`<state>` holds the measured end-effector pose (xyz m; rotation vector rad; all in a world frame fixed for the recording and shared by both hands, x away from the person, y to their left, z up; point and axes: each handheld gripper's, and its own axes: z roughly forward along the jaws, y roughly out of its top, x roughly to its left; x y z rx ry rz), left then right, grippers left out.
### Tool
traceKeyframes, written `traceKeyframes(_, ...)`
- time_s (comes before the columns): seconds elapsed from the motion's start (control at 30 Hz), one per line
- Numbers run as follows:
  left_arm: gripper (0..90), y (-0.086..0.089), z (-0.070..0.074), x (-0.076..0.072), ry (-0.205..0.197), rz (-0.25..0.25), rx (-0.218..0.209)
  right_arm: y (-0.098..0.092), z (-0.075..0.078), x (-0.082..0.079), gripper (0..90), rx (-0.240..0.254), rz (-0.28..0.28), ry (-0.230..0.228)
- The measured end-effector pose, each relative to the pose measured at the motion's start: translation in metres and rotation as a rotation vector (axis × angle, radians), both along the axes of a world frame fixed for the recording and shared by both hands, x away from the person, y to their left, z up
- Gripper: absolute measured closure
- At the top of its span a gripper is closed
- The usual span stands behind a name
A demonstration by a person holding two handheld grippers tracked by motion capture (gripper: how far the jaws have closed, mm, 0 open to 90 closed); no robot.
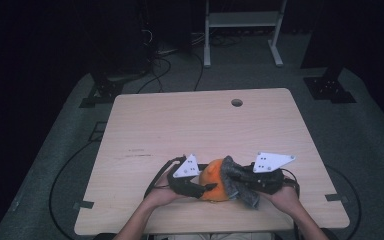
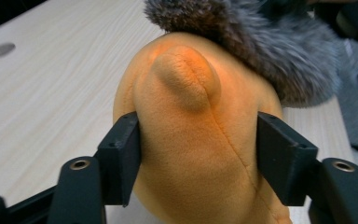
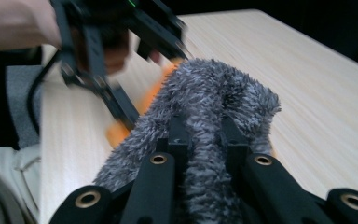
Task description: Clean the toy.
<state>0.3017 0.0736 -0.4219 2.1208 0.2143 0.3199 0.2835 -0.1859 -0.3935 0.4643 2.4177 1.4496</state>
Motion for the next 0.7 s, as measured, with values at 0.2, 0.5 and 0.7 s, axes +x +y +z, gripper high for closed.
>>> traceKeyframes(0.2,39.3,-0.002,0.002,-0.007,-0.063,-0.022,0.044,0.007,0.000,-0.001,78.8,-0.016,0.008,0.000)
traceKeyframes(0.5,39.0,-0.009,0.001,-0.011,-0.086,-0.038,0.035,-0.014,-0.005,0.005,79.0,0.008,-0.037,0.029)
traceKeyframes(0.7,39.1,-0.009,0.001,-0.015,-0.118,-0.052,0.072,0.002,0.002,-0.002,79.0,0.009,-0.002,-0.001)
